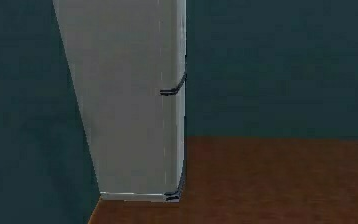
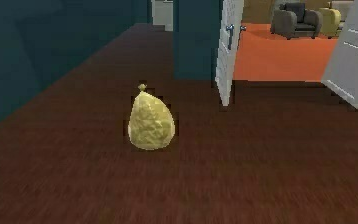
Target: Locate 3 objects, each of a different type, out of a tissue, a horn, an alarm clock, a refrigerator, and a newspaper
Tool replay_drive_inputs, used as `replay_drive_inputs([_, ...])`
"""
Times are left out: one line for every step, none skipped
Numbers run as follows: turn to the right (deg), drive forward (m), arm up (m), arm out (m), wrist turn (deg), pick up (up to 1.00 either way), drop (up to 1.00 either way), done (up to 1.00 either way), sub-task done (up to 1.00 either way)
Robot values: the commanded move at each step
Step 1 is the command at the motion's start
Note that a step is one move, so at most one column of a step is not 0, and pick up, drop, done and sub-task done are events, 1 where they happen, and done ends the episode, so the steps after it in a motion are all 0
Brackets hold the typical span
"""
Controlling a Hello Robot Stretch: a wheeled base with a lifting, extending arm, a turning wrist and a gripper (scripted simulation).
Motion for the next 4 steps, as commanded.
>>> replay_drive_inputs([0.0, 0.35, 0.00, 0.00, 0.0, 0.00, 0.00, 0.00, 0.00])
replay_drive_inputs([-12.0, 0.00, 0.00, 0.00, 0.0, 0.00, 0.00, 0.00, 0.00])
replay_drive_inputs([0.0, 0.00, 0.00, 0.00, 0.0, 0.00, 0.00, 0.00, 1.00])
replay_drive_inputs([45.0, 0.00, 0.00, 0.00, 0.0, 0.00, 0.00, 0.00, 0.00])
